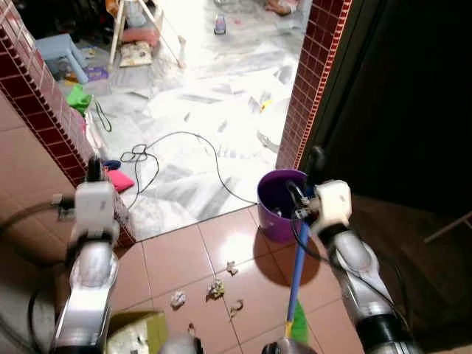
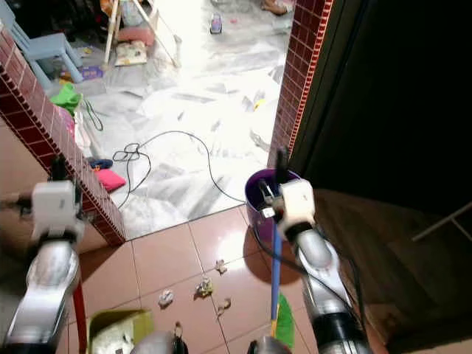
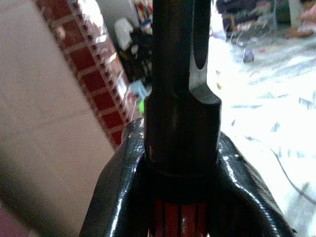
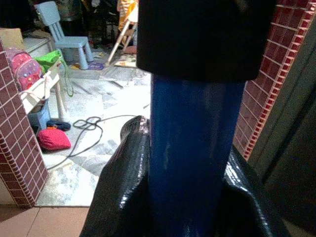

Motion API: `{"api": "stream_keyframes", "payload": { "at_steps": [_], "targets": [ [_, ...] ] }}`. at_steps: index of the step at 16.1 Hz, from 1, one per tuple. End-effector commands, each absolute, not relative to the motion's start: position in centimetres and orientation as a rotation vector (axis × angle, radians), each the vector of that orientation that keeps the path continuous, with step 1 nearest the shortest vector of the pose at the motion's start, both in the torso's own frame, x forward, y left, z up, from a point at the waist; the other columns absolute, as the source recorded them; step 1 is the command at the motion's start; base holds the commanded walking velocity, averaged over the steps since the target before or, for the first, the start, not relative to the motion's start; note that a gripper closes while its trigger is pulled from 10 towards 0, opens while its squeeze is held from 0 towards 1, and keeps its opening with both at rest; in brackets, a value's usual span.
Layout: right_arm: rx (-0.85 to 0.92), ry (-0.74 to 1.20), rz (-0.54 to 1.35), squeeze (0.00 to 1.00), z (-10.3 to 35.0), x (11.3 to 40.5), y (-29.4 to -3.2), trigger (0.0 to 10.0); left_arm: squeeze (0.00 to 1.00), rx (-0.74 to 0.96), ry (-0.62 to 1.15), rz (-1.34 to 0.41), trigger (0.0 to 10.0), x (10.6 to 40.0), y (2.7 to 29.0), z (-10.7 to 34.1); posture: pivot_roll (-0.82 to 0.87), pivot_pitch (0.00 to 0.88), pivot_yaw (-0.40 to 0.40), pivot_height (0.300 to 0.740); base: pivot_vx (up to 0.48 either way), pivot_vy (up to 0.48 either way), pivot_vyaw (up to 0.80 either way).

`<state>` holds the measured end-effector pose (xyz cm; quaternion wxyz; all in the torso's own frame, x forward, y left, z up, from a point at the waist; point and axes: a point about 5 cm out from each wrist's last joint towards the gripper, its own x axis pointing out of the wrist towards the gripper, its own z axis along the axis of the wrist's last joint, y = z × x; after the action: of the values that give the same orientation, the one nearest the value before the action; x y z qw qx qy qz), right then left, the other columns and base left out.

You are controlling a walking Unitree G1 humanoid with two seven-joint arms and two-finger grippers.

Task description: Sweep floor

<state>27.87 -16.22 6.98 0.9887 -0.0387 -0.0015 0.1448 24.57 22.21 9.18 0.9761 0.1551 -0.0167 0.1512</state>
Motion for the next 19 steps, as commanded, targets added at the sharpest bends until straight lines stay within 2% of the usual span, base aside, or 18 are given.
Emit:
{"api": "stream_keyframes", "payload": {
  "at_steps": [1, 3, 5, 7, 9, 11, 13, 19],
  "targets": [
    [-0.108, -0.04, 0.268, 0.0, 7.8, 27.8, -17.2, 10.0, 0.0, 0.328, -0.064, 0.315, 10.0, 24.4, 22.6, 10.3, -0.01, 0.0, 0.0, 0.74, 0.0, 0.0, 0.0],
    [-0.056, -0.001, 0.232, 0.0, 7.1, 27.2, -17.8, 10.0, 0.0, 0.364, 0.004, 0.36, 10.0, 22.9, 23.2, 9.3, -0.01, 0.0, 0.007, 0.74, 0.0, 0.0, 0.0],
    [-0.039, -0.019, 0.254, 0.0, 7.5, 27.4, -17.1, 10.0, 0.0, 0.318, -0.006, 0.364, 10.0, 22.5, 23.5, 9.4, -0.03, 0.0, 0.028, 0.74, 0.0, 0.0, 0.0],
    [-0.011, -0.055, 0.301, 0.0, 8.5, 28.2, -16.0, 10.0, 0.0, 0.358, -0.062, 0.402, 10.0, 23.2, 24.0, 10.3, -0.04, 0.0, 0.044, 0.74, 0.0, 0.0, 0.0],
    [0.009, -0.101, 0.431, 0.0, 10.2, 29.6, -13.9, 10.0, 0.0, 0.408, -0.096, 0.458, 10.0, 25.1, 24.0, 11.2, -0.04, 0.0, 0.036, 0.74, 0.0, 0.0, 0.0],
    [-0.003, -0.123, 0.495, 0.0, 10.9, 30.0, -12.8, 10.0, 0.0, 0.443, -0.099, 0.471, 10.0, 25.7, 23.9, 11.3, -0.05, 0.0, 0.033, 0.74, 0.0, 0.0, 0.8],
    [0.011, -0.126, 0.49, 0.0, 11.1, 30.0, -12.6, 10.0, 0.0, 0.409, -0.089, 0.477, 10.0, 26.1, 23.5, 11.4, -0.05, 0.0, 0.031, 0.74, 0.0, 0.0, 0.67],
    [-0.019, -0.135, 0.561, 0.0, 11.0, 29.4, -11.7, 10.0, 0.0, 0.392, -0.103, 0.447, 10.0, 26.8, 22.3, 11.6, -0.06, 0.0, 0.038, 0.74, 0.0, 0.0, 0.1]
  ]
}}
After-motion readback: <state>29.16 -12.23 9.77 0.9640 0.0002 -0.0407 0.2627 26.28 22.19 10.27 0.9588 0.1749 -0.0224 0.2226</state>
